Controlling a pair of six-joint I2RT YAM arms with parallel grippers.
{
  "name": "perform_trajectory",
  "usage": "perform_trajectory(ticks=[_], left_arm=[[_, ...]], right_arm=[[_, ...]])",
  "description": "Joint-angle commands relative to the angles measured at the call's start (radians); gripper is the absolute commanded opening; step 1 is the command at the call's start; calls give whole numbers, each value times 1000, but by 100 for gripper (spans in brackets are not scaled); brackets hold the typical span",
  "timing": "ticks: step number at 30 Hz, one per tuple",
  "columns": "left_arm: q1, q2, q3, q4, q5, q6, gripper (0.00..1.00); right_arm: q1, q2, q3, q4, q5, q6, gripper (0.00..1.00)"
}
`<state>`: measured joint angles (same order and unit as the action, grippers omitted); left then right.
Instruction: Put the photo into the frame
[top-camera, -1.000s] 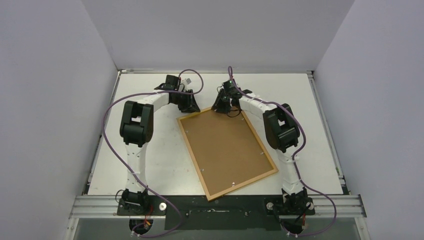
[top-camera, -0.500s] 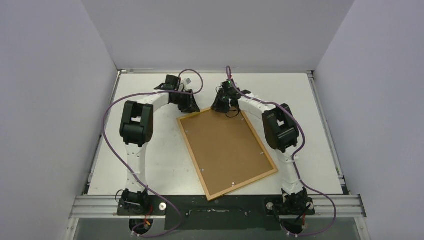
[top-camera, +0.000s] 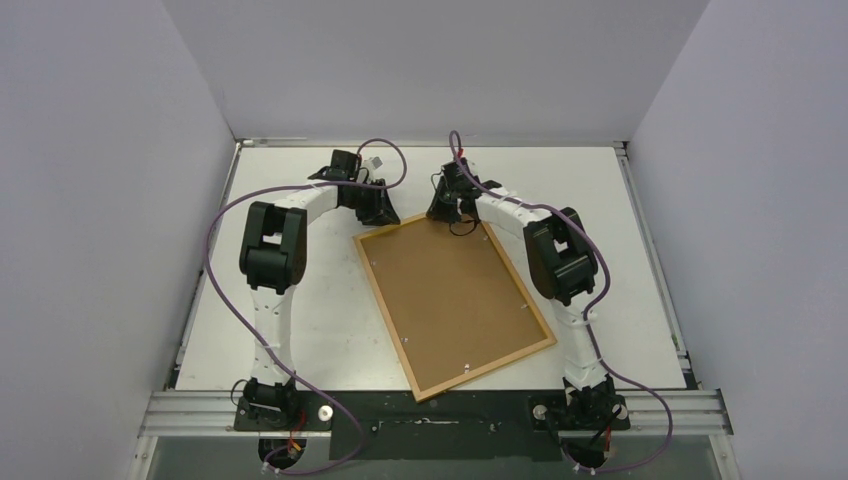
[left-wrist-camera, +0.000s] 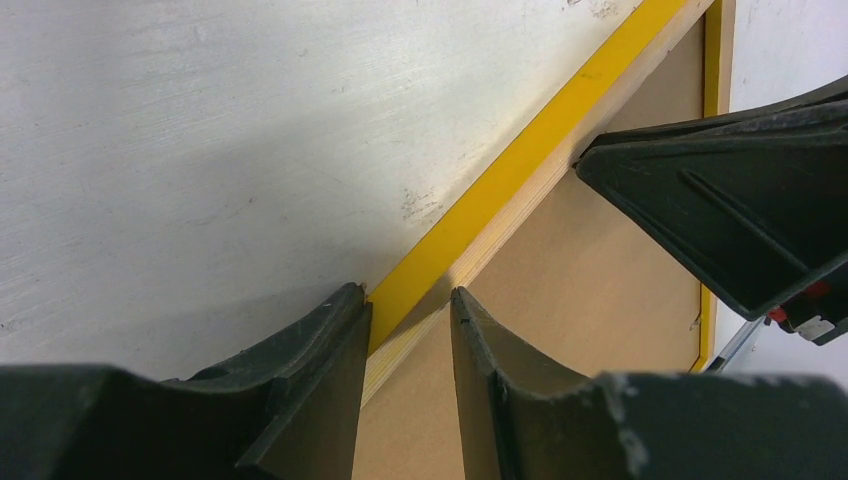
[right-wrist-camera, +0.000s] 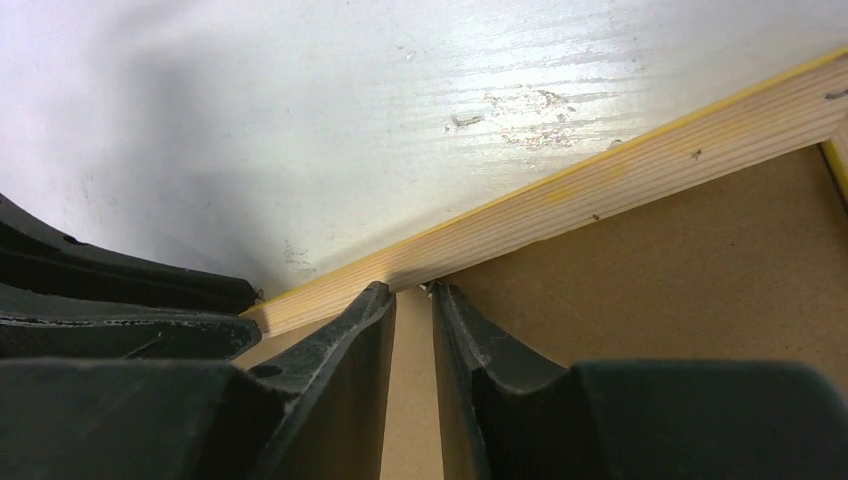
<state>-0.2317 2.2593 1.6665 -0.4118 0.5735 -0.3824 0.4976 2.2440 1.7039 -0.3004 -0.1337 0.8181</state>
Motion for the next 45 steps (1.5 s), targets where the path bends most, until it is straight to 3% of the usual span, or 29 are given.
perform_trajectory(ticks=[1, 12, 20, 27, 34, 45], left_arm=[[1, 6, 22, -40, 43, 4, 33], [5, 13, 55, -59, 39, 6, 33], [8, 22, 75, -69, 39, 7, 33], [19, 31, 97, -82, 42, 3, 34], [25, 31, 93, -87, 43, 2, 34], [27, 34, 82, -87, 41, 0, 34]], right_arm=[[5, -1, 5, 31, 54, -32, 23], [5, -128, -61, 164, 17, -73, 29], [8, -176, -10, -6, 105, -338, 41], [37, -103, 101, -207, 122, -565, 45], [72, -55, 159, -254, 130, -598, 47], [117, 19, 228, -292, 322, -585, 48]])
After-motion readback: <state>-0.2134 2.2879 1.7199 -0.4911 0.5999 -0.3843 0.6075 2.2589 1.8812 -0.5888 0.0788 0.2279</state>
